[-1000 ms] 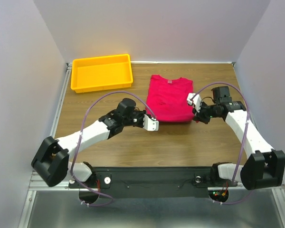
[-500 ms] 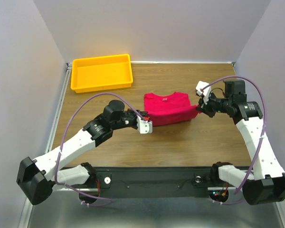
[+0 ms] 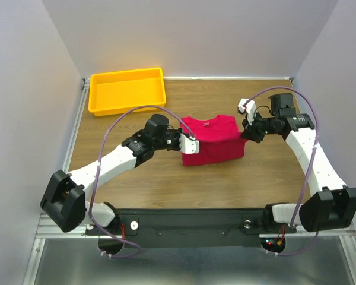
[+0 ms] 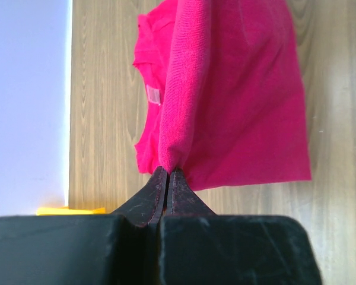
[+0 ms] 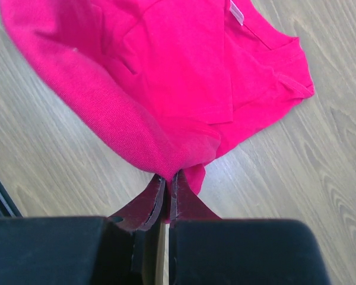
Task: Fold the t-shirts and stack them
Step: Fold the tshirt
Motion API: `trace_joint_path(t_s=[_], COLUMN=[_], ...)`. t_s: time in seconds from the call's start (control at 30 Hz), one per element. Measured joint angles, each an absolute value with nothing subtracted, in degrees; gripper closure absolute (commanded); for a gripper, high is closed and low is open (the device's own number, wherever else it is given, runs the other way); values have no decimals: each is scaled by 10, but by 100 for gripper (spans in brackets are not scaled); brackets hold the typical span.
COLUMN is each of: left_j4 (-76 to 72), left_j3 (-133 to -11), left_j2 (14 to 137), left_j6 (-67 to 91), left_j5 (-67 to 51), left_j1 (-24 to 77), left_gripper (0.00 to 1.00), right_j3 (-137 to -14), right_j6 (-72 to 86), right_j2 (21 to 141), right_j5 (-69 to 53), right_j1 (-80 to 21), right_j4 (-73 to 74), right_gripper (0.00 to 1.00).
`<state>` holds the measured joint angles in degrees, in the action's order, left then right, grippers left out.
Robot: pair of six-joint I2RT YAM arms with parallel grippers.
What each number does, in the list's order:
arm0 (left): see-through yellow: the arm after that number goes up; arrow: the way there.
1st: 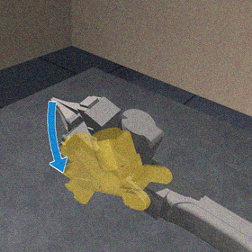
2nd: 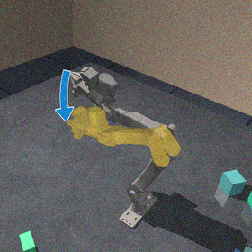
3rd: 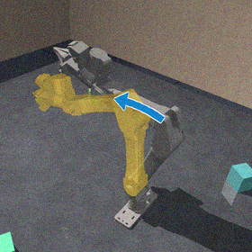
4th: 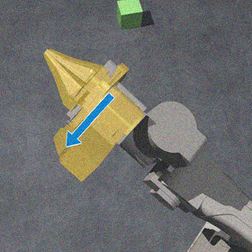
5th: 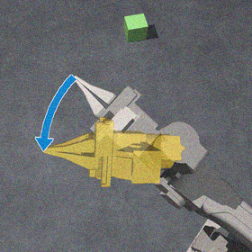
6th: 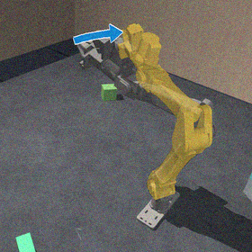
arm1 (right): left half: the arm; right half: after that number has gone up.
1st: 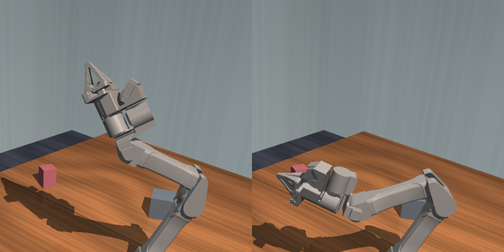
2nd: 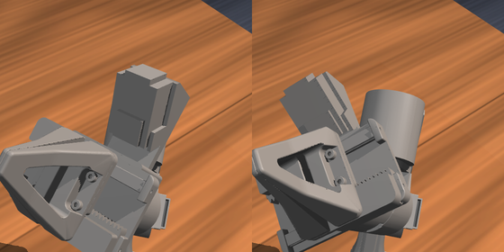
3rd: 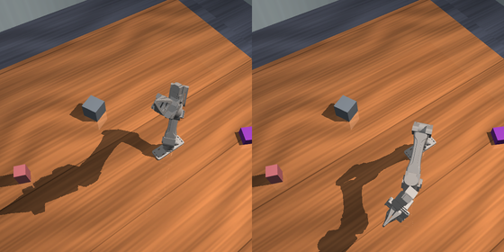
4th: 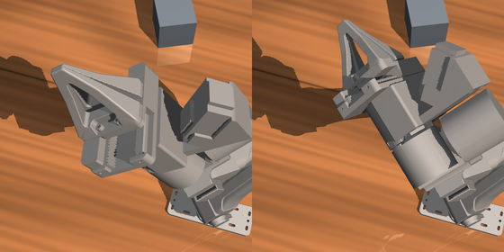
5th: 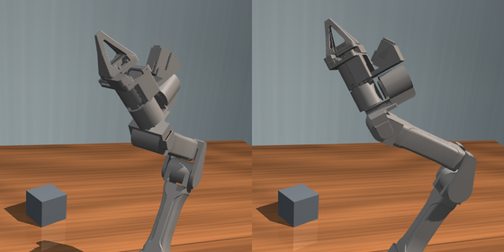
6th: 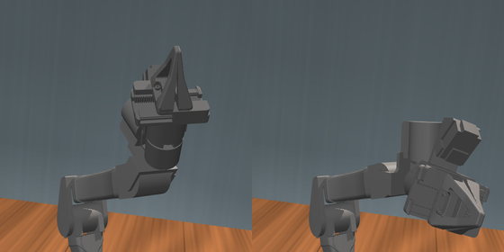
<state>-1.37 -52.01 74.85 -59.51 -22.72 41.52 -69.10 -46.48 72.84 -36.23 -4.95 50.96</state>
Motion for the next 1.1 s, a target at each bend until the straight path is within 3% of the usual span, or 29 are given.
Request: trace_joint_path(t_s=[1.1], left_j4=[-64], left_j3=[-660], left_j2=[948], left_j6=[-614], left_j5=[-209], left_j1=[339], left_gripper=[100], right_j3=[-834], right_j6=[-444], right_j2=[950], right_j5=[-333], right_j1=[-37], right_j4=[449], right_gripper=[99])
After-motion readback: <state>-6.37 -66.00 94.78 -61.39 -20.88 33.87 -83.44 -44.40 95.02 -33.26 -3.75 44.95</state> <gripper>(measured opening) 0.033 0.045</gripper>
